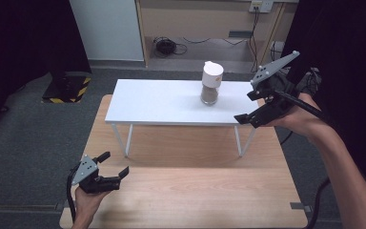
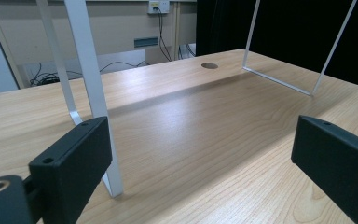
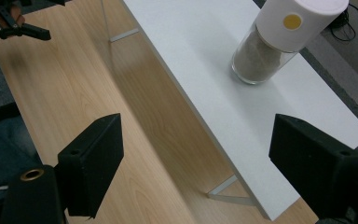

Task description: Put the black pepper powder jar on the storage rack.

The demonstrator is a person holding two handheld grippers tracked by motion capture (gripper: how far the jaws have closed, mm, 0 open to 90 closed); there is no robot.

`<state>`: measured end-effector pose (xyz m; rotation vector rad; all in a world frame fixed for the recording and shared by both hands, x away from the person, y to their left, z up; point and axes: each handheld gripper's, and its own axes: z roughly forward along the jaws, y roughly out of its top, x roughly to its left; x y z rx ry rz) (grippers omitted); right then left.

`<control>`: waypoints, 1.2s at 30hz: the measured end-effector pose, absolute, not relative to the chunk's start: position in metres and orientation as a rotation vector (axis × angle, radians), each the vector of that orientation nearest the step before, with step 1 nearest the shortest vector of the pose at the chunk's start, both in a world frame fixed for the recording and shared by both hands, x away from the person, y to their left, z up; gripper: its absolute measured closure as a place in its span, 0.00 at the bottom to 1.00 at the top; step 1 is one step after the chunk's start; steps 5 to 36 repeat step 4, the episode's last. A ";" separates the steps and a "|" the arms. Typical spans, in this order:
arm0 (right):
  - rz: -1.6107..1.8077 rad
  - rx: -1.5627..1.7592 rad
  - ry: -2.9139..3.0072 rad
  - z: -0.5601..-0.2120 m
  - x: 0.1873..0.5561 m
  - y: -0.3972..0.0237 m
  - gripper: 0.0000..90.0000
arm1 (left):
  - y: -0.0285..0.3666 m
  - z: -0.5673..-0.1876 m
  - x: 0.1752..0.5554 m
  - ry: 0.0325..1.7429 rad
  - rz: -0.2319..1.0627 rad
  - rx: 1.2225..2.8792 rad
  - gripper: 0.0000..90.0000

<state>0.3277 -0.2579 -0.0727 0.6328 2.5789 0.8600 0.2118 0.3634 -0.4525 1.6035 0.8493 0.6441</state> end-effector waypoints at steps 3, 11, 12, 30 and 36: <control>0.857 0.633 2.579 -0.072 0.328 -0.257 0.20 | 0.363 -0.452 0.212 0.847 0.648 1.607 0.05; 0.857 0.633 2.579 -0.072 0.328 -0.257 0.20 | 0.363 -0.452 0.212 0.849 0.647 1.607 0.05; 0.857 0.633 2.579 -0.072 0.328 -0.257 0.20 | 0.363 -0.452 0.212 0.849 0.647 1.607 0.05; 0.857 0.633 2.579 -0.072 0.328 -0.257 0.20 | 0.363 -0.452 0.212 0.849 0.647 1.607 0.05; 0.857 0.633 2.579 -0.072 0.328 -0.257 0.20 | 0.363 -0.452 0.212 0.849 0.647 1.607 0.05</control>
